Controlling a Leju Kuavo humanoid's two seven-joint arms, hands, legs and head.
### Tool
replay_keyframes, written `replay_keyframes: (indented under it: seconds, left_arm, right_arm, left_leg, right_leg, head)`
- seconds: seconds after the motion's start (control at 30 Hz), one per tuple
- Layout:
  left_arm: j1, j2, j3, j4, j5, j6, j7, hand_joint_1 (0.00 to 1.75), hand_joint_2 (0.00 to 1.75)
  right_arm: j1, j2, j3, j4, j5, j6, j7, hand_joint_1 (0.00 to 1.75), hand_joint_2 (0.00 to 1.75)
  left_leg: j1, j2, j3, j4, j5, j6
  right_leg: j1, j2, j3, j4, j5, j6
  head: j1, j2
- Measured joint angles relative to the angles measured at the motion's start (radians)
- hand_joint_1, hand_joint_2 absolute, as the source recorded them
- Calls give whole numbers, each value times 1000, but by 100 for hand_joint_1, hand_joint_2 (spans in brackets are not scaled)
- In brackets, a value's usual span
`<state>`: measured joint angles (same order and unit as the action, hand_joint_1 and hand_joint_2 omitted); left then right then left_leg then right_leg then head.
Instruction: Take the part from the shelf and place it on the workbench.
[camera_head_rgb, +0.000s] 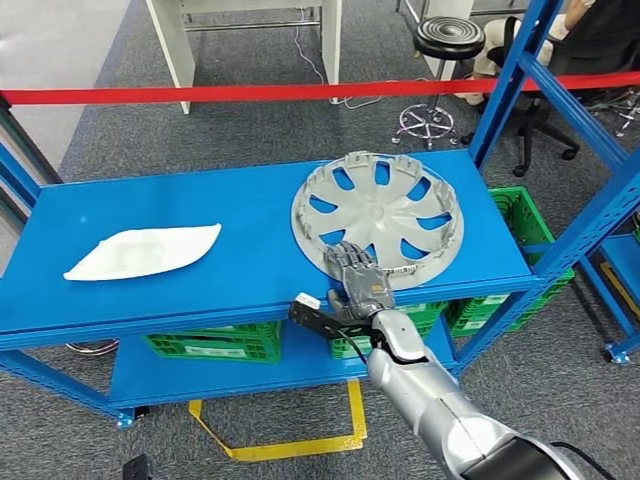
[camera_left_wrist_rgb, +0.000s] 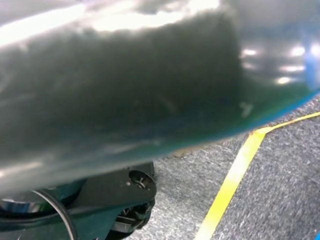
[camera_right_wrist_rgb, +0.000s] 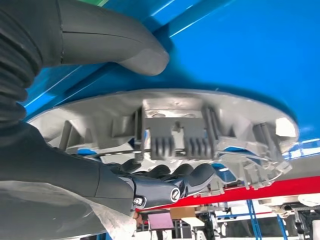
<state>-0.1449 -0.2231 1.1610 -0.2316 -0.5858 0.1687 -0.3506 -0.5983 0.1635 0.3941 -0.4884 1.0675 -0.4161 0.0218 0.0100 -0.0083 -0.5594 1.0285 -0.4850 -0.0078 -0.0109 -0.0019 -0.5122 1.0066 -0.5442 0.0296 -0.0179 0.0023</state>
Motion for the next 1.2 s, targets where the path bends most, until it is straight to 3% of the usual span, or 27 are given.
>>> replay_keyframes:
  seconds: [0.57, 0.7, 0.83, 1.2]
  left_arm:
    - [4, 6, 37, 0, 29, 11, -20, 0, 0]
    - [6, 10, 41, 0, 31, 11, -24, 0, 0]
    - [6, 19, 42, 0, 33, 9, -30, 0, 0]
    - [6, 40, 44, 0, 35, 10, -35, 0, 0]
  right_arm:
    - [17, -24, 21, -85, 71, 11, 90, 0, 175]
    - [25, -38, 23, -109, 52, 40, 90, 0, 0]
    - [25, -53, 23, -113, 40, 68, 97, 0, 175]
    - [23, -76, 18, -109, 3, 105, 103, 0, 175]
  left_leg:
    - [0, 0, 2, 0, 1, 0]
    - [0, 0, 2, 0, 1, 0]
    - [0, 0, 2, 0, 1, 0]
    - [0, 0, 4, 0, 1, 0]
  right_leg:
    - [0, 1, 12, 0, 2, 0]
    - [0, 1, 12, 0, 2, 0]
    - [0, 1, 10, 0, 2, 0]
    - [0, 1, 3, 0, 1, 0]
  head:
    - [0, 0]
    - [0, 0]
    - [0, 0]
    - [0, 0]
